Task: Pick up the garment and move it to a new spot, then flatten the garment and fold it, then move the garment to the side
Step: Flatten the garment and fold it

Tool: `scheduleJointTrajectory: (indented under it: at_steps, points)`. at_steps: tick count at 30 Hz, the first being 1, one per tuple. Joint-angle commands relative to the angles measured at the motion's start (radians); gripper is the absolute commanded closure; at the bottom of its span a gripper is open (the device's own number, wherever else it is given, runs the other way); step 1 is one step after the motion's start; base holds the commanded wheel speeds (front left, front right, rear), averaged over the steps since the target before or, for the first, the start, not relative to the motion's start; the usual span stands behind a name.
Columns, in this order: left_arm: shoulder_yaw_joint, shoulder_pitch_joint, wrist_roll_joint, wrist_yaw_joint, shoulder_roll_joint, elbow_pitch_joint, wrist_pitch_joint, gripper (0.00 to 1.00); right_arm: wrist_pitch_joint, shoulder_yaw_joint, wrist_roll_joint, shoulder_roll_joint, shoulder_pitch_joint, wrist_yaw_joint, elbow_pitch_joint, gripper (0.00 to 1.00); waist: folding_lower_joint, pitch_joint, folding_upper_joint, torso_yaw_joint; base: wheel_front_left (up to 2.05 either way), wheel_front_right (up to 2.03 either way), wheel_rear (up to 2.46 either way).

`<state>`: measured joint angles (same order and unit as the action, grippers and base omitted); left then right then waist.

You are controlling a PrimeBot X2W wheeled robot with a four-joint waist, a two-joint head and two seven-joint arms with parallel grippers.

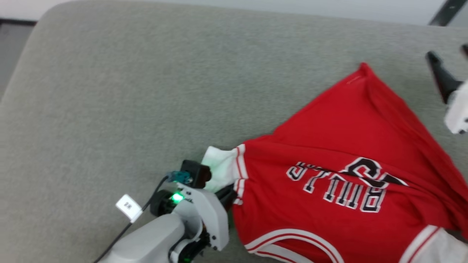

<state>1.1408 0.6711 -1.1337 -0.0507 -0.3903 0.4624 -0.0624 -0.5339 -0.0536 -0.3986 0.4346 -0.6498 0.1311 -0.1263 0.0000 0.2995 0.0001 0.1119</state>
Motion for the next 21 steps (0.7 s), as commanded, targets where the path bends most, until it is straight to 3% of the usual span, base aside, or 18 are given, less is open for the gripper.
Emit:
scheduleJointTrajectory:
  at_steps: [1,12,17,21]
  points:
    - [0.012,-0.005,0.004,0.002,0.015,0.016,0.009,1.00,-0.016,-0.020,-0.013,0.001,-0.023,-0.001,-0.020,0.00,0.0000,0.031,-0.0001,0.049,0.00,0.00,0.00]
    - [0.028,0.058,0.019,0.061,0.119,0.109,-0.006,1.00,-0.407,-0.189,-0.077,0.025,-0.340,-0.001,-0.457,0.00,0.0000,0.091,-0.0001,0.166,0.00,0.00,0.00]
    - [0.029,0.075,0.022,0.083,0.149,0.157,-0.018,1.00,-0.522,-0.190,-0.044,0.009,-0.415,-0.001,-0.609,0.00,0.0000,0.113,-0.0001,0.196,0.00,0.00,0.00]
    - [0.032,0.084,0.020,0.097,0.170,0.195,-0.024,1.00,-0.548,-0.176,0.034,0.007,-0.439,-0.001,-0.709,0.00,0.0000,0.123,-0.0001,0.215,0.00,0.00,0.00]
